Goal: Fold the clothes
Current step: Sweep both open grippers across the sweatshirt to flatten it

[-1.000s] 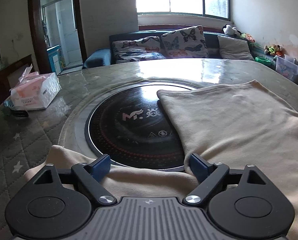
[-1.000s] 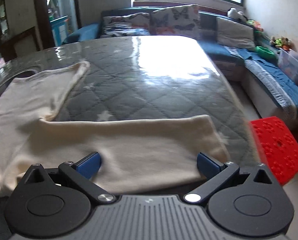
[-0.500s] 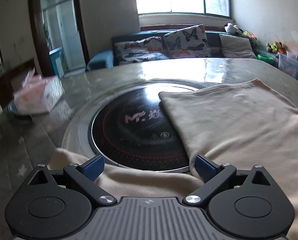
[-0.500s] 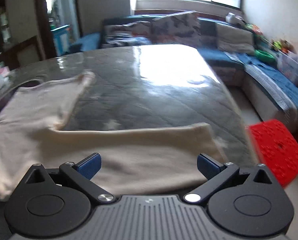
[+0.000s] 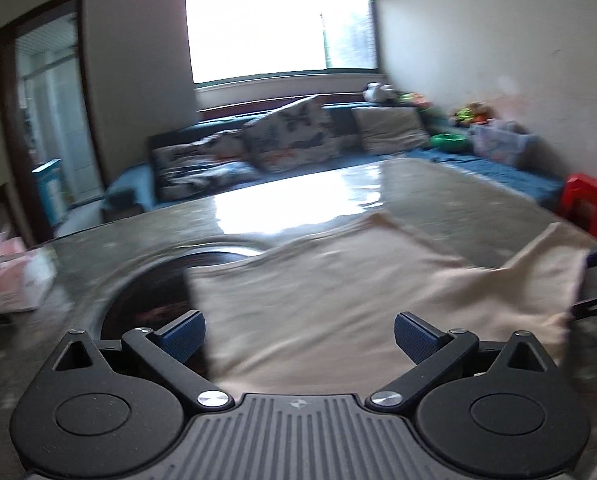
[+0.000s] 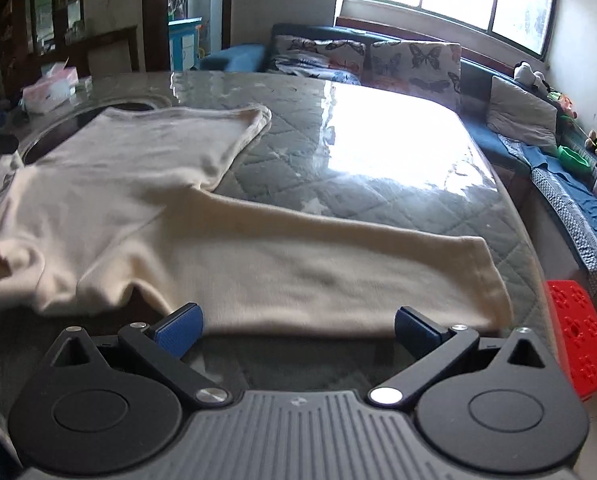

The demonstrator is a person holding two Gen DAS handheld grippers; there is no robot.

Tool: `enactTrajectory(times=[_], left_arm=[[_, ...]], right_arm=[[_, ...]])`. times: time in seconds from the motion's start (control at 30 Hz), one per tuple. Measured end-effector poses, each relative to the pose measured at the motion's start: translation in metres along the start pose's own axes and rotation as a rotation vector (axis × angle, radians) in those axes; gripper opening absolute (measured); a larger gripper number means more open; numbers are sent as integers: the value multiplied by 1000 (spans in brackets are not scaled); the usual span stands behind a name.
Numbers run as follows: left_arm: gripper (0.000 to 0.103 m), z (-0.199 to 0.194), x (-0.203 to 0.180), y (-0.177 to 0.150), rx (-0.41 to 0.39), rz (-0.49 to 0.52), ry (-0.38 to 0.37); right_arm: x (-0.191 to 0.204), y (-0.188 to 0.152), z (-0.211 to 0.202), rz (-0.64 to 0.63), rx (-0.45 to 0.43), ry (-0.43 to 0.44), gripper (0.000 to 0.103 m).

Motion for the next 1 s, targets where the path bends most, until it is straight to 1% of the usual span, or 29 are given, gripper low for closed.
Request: enactTrajectory(times=[0.1, 0.2, 0.23, 0.3, 0.37, 0.47, 0.63, 0.73, 0.83, 0.93, 1.0], left_arm=[[103, 6, -29, 5, -9, 34, -66], [102, 18, -56, 3, 11, 61, -111], [102, 23, -65, 2, 21, 69, -127], [102, 26, -76, -4, 33, 93, -140], [102, 30, -86, -9, 44, 116, -152], [102, 35, -101, -18, 62, 151, -171], [102, 36, -95, -33, 102, 172, -179], [102, 39, -94, -43, 123, 188, -187], [102, 38, -92, -45, 124, 176, -197], [102, 39, -89, -46, 127, 169, -201], [102, 41, -89, -45, 128, 169, -202]], right_arm=[[4, 4, -5, -37, -1, -25, 103], [5, 18, -8, 19, -57, -21, 103], [6, 23, -8, 36, -73, -14, 103], [11, 31, -5, 59, -87, 27, 103], [19, 36, 4, 57, -74, 71, 103], [31, 36, 16, 20, -50, 89, 103], [32, 20, 20, 26, -14, 100, 103], [26, 8, 14, 24, -4, 84, 103], [13, 0, 6, 49, 1, 67, 103], [4, -1, 2, 64, 10, 42, 103], [-5, 4, 3, 82, -3, 23, 103]])
Point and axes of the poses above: each gripper's, at about its wrist camera, not at the fingertips, and z roughly the way its jaws point, x to its left, y to its top, the point moved 3 cm from there along z, roughly the way its jaws point, and after that the axes turned 2 degrees about -y, right-handed, at the moved point
